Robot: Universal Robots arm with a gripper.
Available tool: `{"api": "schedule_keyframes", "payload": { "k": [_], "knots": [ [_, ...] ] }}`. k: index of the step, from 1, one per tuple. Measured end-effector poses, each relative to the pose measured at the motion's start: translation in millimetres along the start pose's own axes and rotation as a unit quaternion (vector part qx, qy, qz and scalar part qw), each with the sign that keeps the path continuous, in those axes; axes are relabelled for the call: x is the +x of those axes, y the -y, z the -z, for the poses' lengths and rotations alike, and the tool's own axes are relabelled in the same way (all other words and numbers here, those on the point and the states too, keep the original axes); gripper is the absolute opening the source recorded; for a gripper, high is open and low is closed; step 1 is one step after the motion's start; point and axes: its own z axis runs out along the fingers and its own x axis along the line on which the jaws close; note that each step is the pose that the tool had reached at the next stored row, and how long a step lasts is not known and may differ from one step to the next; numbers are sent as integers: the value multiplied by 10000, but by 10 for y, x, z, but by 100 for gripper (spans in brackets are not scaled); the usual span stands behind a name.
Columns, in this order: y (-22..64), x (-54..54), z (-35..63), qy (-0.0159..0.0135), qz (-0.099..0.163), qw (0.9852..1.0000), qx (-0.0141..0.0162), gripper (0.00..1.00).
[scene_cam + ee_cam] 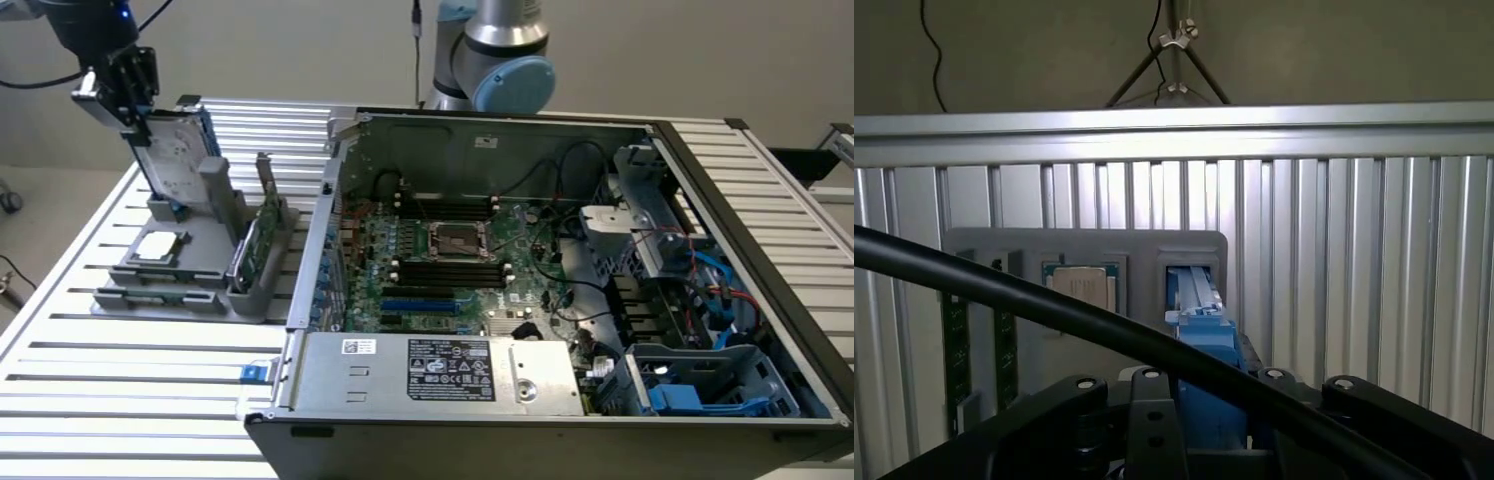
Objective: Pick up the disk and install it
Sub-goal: 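Pick up the disk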
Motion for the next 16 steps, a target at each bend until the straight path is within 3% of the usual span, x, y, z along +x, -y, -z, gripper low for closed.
{"api": "schedule_keyframes", "payload": {
  "k": [16],
  "knots": [
    [-8, 19, 717, -3, 5, 10000, 0, 33]
  ]
}}
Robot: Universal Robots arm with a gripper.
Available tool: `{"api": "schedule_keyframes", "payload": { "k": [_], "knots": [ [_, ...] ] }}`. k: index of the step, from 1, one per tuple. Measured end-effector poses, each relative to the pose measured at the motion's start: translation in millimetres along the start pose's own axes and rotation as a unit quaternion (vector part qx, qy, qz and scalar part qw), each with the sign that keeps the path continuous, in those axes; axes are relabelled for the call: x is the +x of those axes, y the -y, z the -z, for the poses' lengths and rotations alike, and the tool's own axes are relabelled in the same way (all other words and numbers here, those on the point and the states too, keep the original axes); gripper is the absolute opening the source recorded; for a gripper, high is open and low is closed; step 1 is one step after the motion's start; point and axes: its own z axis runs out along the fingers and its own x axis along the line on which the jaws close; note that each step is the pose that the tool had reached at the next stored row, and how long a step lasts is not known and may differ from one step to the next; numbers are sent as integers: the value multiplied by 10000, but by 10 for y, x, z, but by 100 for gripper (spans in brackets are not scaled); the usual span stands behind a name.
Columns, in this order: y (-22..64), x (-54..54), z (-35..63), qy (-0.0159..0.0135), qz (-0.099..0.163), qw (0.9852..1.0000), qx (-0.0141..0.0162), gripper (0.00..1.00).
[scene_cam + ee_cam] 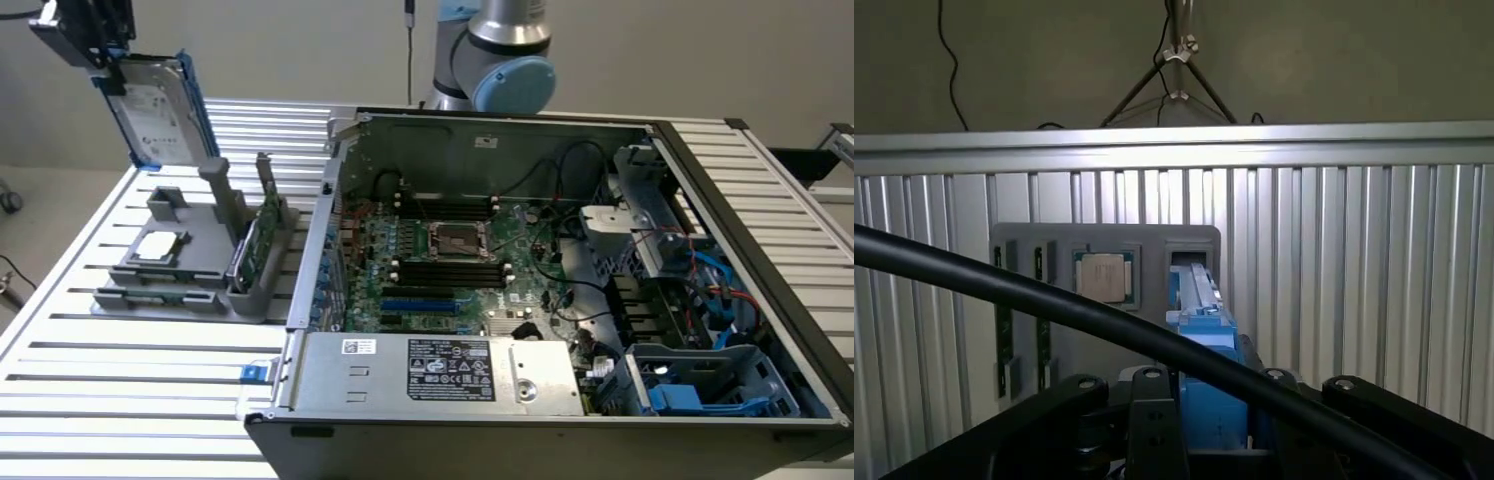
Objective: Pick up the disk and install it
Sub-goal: 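Pick up the disk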
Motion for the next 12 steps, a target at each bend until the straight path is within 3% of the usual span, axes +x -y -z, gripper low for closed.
{"api": "schedule_keyframes", "payload": {
  "k": [5, 12],
  "knots": [
    [59, 5, 230, -1, 20, 10000, -6, 33],
    [239, 26, 550, -2, 53, 10000, -42, 33]
  ]
}}
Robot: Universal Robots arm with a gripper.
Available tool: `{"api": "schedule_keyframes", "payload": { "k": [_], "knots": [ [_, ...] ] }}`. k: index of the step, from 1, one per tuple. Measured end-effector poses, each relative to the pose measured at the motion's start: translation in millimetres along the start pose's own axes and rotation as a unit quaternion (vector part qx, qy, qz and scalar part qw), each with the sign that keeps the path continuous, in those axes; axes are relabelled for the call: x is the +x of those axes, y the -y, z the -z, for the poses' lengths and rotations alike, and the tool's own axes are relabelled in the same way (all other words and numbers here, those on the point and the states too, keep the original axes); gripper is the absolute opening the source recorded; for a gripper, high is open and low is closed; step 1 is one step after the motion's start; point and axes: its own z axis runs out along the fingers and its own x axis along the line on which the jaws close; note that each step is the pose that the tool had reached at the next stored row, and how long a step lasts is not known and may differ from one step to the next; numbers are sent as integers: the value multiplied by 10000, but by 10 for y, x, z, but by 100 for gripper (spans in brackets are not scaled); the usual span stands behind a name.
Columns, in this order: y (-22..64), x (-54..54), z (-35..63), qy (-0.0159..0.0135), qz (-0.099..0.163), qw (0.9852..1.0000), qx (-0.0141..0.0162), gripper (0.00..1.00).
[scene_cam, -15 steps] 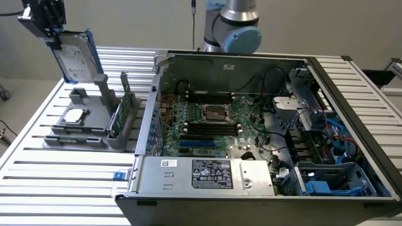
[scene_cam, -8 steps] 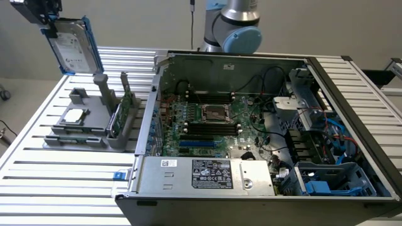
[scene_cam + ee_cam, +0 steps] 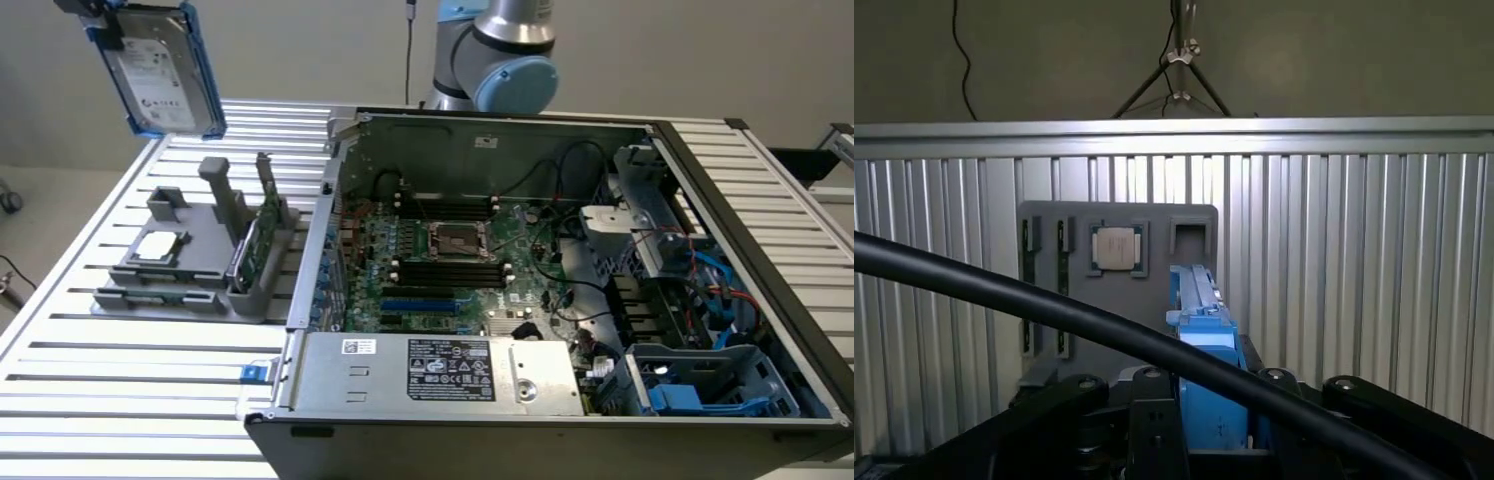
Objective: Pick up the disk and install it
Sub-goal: 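Pick up the disk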
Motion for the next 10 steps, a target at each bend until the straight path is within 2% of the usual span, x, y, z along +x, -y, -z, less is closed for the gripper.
{"api": "schedule_keyframes", "payload": {
  "k": [7, 10],
  "knots": [
    [221, 52, 321, -1, 11, 10000, -63, 33],
    [325, 84, 418, -1, 11, 10000, -89, 33]
  ]
}}
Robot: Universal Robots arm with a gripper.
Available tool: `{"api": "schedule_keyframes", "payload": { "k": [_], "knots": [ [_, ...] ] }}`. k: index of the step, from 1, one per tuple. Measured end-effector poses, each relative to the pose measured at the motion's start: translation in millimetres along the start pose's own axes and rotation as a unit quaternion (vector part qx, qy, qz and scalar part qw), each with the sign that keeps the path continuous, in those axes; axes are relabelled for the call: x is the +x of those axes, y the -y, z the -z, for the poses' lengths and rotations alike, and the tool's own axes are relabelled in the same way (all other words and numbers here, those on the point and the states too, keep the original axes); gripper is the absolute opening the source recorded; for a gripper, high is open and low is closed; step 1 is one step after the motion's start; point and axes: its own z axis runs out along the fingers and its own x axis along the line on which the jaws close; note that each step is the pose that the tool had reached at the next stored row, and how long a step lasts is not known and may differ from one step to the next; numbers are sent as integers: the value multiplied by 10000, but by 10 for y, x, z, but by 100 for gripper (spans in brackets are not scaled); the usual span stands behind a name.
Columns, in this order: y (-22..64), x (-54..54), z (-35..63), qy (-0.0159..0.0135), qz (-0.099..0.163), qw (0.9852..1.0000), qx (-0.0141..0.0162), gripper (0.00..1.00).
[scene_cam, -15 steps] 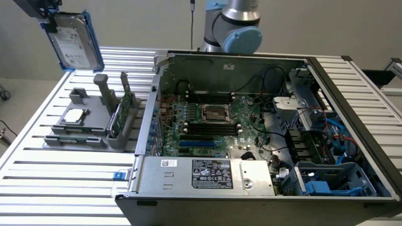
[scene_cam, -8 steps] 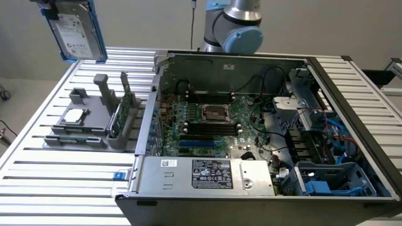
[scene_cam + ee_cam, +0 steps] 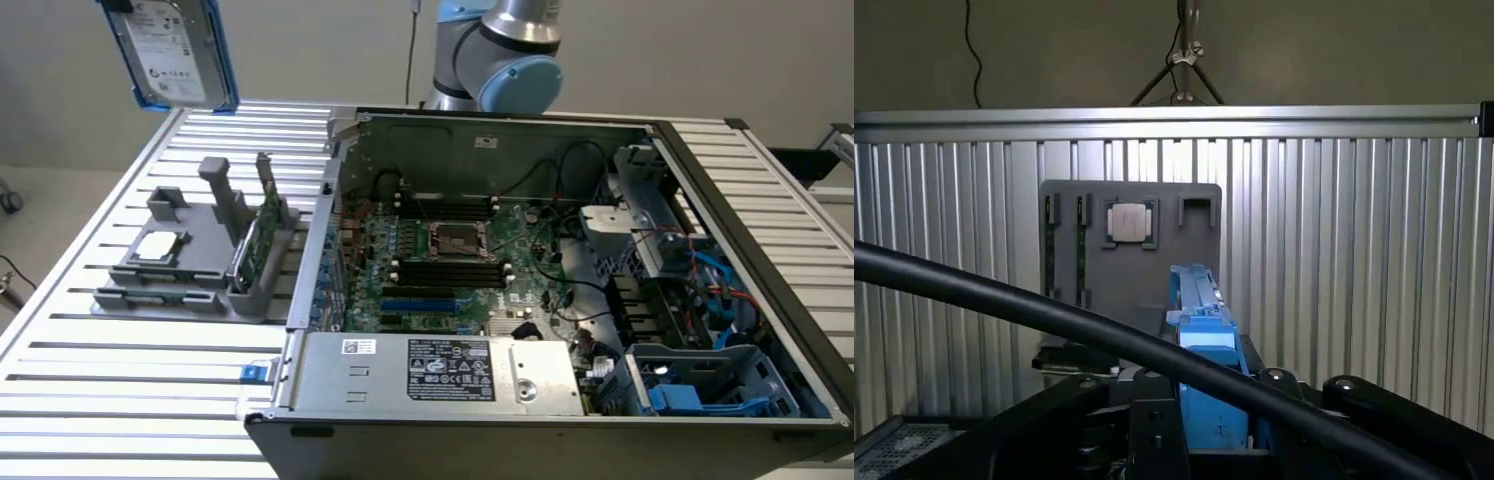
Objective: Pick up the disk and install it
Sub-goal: 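Pick up the disk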
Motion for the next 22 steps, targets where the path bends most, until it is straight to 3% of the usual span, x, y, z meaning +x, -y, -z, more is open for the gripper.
{"api": "schedule_keyframes", "payload": {
  "k": [14, 22],
  "knots": [
    [468, 173, 222, -1, 2, 10000, -60, 33],
    [788, 260, 323, -1, 3, 9999, -104, 33]
  ]
}}
